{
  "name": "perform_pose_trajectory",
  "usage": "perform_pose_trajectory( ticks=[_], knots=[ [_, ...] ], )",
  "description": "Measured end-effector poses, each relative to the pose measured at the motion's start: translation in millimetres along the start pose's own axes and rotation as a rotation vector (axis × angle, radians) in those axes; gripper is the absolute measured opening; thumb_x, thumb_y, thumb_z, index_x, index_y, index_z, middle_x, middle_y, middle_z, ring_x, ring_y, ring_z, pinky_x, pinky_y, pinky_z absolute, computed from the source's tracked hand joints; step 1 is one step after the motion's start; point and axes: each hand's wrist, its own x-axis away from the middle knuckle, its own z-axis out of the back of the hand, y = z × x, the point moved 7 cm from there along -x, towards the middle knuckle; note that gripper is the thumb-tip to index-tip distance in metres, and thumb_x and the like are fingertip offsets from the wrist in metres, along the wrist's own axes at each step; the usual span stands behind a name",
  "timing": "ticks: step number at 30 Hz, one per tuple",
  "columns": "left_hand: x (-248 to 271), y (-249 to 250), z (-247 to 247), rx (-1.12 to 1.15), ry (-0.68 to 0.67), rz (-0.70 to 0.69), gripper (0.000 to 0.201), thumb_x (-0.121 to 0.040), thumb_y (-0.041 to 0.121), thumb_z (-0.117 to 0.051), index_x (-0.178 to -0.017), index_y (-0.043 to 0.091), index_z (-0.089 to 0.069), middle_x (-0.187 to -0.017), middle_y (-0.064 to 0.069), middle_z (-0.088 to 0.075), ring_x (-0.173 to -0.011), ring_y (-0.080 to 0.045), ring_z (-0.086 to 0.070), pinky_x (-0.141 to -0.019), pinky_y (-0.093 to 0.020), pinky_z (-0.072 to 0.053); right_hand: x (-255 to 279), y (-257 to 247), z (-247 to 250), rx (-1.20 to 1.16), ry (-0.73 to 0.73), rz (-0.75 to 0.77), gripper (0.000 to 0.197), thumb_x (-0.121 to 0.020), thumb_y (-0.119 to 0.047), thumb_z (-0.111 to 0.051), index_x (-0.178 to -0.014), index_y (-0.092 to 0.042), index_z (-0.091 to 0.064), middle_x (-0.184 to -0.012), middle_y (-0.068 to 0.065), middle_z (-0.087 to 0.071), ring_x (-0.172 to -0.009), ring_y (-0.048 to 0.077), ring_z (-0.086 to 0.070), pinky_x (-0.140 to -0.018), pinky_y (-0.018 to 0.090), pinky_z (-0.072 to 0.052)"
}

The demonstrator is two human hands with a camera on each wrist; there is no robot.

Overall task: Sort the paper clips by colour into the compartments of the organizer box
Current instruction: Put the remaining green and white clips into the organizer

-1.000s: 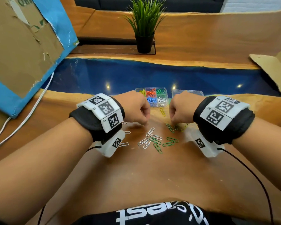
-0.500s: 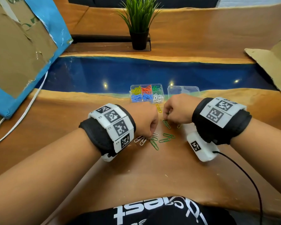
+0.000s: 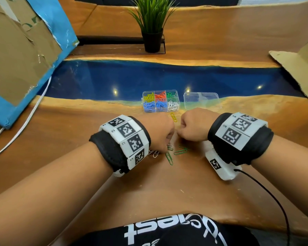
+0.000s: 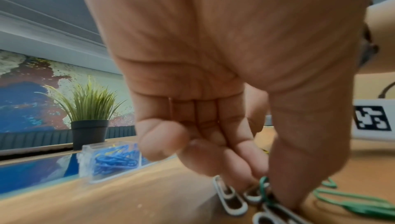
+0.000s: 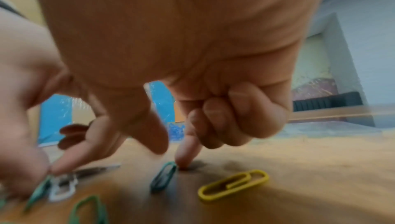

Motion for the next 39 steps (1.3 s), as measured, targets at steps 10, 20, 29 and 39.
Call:
perform_pose_trajectory(
  ticks=[10, 20, 29, 39],
  knots=[
    [14, -15, 2, 0.661, 0.021, 0.038, 0.021, -0.077, -0.002, -0.063, -0.078, 0.018, -0.058, -0.07, -0.001, -0.065, -0.062, -0.017, -0.063, -0.064, -0.027, -0.052, -4, -2, -4, 0.022, -0.067, 0.017, 0.021, -0.084, -0.034, -0.057, -0.083, -0.014, -0.061, -0.08, 0.005, -0.06, -0.078, 0.023, -0.055, -0.071, 0.029, -0.047],
    [12, -21, -7, 1.09, -0.029, 0.049, 0.01, -0.069, 0.003, -0.047, -0.07, 0.013, -0.045, -0.062, -0.004, -0.047, -0.042, -0.007, -0.053, -0.038, -0.017, -0.043, 0, 25, -6, -0.799, -0.139, -0.061, 0.026, -0.085, -0.001, -0.038, -0.062, -0.014, -0.041, -0.057, 0.007, -0.048, -0.044, 0.016, -0.04, -0.041, 0.02, -0.03],
    [1, -4, -18, 0.201, -0.036, -0.074, 0.015, -0.071, 0.027, -0.071, -0.083, 0.032, -0.064, -0.087, 0.007, -0.064, -0.077, -0.011, -0.058, -0.075, -0.035, -0.052, 18, 8, -13, -0.206, -0.095, 0.163, 0.007, -0.081, -0.02, -0.061, -0.08, -0.025, -0.057, -0.066, -0.011, -0.051, -0.061, 0.006, -0.046, -0.053, 0.018, -0.034],
    [0, 12, -14, 0.045, 0.006, -0.118, 0.005, -0.071, 0.019, -0.065, -0.069, 0.022, -0.062, -0.06, 0.01, -0.052, -0.069, -0.014, -0.055, -0.063, -0.029, -0.05, 25, -6, -18, 0.096, -0.085, 0.225, 0.011, -0.08, -0.028, -0.062, -0.083, -0.017, -0.063, -0.076, -0.004, -0.057, -0.078, 0.016, -0.052, -0.055, 0.019, -0.036]
  ],
)
